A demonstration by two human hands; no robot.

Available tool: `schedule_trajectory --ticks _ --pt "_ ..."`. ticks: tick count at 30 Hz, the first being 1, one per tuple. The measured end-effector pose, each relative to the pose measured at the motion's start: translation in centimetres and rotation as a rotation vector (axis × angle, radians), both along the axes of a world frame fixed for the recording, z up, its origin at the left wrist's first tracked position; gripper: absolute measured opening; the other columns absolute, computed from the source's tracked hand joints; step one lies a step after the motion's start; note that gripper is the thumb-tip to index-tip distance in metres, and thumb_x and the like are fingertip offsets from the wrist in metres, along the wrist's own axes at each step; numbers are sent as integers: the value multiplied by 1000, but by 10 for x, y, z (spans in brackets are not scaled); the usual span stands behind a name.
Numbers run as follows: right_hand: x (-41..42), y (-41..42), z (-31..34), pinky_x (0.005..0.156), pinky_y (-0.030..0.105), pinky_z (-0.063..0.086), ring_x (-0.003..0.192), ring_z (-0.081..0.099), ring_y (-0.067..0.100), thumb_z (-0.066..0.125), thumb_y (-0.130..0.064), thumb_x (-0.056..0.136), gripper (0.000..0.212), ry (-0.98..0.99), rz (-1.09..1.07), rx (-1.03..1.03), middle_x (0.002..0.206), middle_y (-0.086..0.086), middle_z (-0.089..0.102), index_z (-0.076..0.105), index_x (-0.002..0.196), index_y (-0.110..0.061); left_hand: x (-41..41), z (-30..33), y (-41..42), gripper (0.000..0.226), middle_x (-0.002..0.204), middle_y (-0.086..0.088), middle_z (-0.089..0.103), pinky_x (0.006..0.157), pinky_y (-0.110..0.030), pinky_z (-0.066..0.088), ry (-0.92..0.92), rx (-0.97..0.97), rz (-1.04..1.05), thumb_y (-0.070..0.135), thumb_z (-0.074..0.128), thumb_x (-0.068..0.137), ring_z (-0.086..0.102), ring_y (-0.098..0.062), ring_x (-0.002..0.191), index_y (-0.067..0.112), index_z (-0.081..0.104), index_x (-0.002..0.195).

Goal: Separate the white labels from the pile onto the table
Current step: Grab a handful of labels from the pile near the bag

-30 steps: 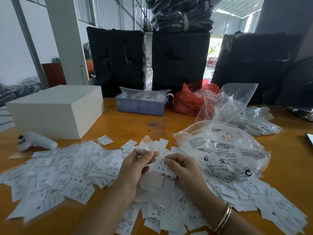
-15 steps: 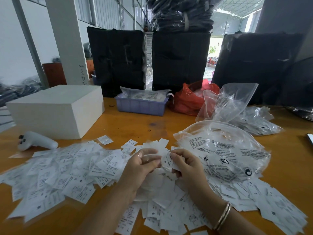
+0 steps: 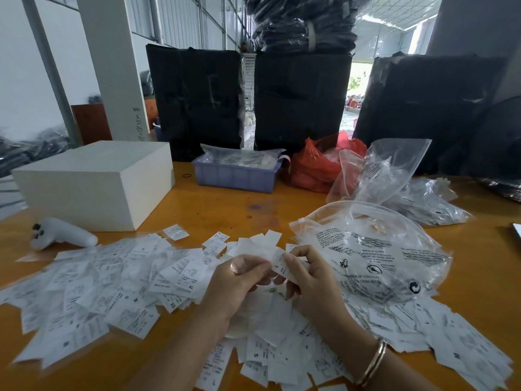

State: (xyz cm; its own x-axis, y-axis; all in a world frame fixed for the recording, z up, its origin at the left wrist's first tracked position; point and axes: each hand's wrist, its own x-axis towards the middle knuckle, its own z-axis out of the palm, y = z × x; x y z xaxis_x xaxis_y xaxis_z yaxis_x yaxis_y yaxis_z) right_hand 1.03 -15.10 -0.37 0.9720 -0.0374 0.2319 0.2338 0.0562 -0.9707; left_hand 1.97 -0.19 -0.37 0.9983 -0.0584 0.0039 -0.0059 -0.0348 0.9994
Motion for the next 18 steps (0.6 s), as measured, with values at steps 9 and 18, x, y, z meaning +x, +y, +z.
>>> schedule_trajectory --ticks 9,18 --pt "-1 1 -4 47 21 43 45 55 15 57 -16 94 8 -30 81 -270 65 8 70 57 88 -11 5 -4 3 16 75 5 74 66 -21 44 4 -106 144 32 71 82 68 -1 69 19 70 91" --pt "4 0 -8 46 17 42 45 59 18 51 -14 97 11 -52 65 -113 61 13 68 56 88 -13 4 -4 3 16 85 9 75 71 -27 44 -50 -102 124 32 65 87 70 -4 78 18 66 95"
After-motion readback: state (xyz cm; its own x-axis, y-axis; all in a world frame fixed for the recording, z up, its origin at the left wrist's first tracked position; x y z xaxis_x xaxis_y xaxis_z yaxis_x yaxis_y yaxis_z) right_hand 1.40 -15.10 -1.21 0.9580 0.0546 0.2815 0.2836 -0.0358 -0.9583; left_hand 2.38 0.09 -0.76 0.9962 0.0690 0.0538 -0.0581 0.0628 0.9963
